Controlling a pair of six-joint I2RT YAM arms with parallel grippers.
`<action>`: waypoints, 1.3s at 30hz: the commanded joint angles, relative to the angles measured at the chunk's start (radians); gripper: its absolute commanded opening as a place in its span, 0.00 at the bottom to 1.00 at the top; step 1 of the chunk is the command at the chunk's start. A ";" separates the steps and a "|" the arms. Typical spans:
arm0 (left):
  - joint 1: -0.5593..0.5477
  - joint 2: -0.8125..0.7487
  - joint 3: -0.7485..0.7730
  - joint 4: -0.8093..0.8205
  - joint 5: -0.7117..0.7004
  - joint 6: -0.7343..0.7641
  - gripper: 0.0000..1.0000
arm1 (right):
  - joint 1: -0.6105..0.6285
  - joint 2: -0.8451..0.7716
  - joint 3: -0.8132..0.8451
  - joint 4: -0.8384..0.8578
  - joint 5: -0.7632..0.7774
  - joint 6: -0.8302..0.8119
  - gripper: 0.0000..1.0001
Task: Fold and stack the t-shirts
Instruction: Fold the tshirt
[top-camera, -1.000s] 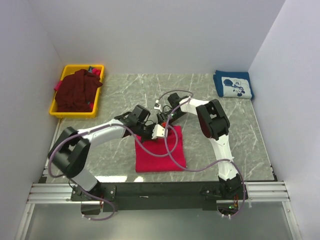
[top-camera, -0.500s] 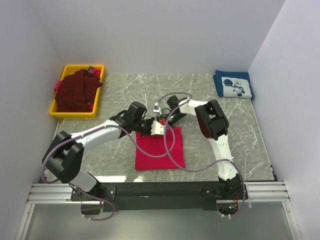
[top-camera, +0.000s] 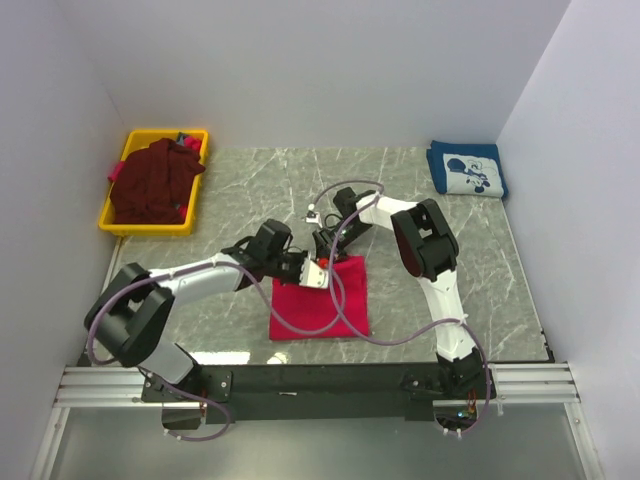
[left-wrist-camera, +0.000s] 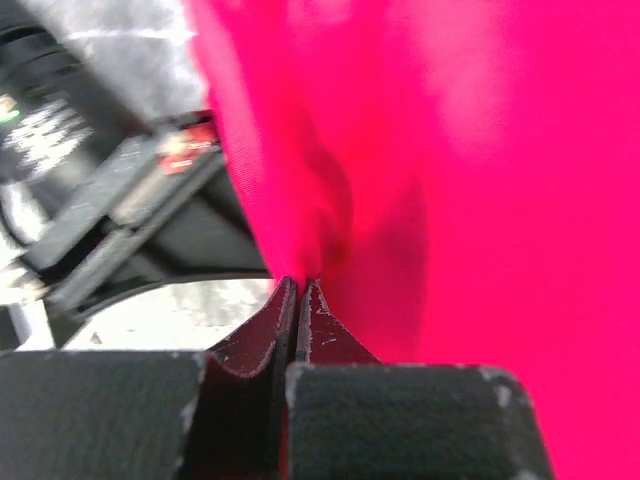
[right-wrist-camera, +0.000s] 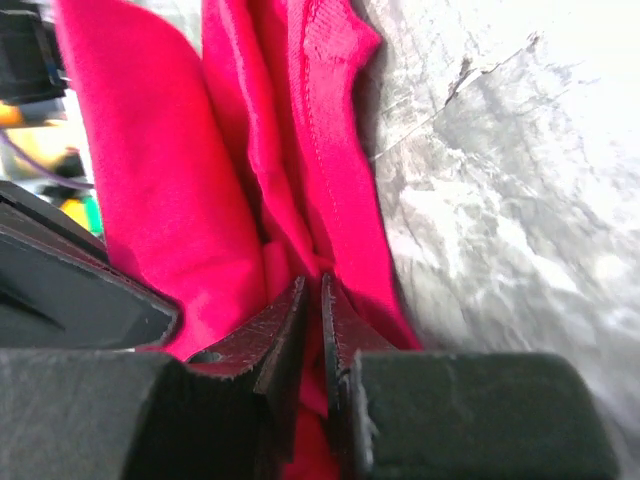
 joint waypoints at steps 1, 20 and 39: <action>-0.031 -0.091 -0.054 0.045 0.011 0.070 0.01 | 0.009 -0.093 0.063 -0.084 0.105 -0.078 0.19; -0.101 -0.200 -0.141 0.138 -0.022 0.155 0.01 | 0.013 0.120 0.224 -0.309 0.048 -0.288 0.15; -0.011 -0.054 -0.055 0.330 -0.094 0.153 0.00 | 0.012 0.185 0.240 -0.374 0.004 -0.288 0.14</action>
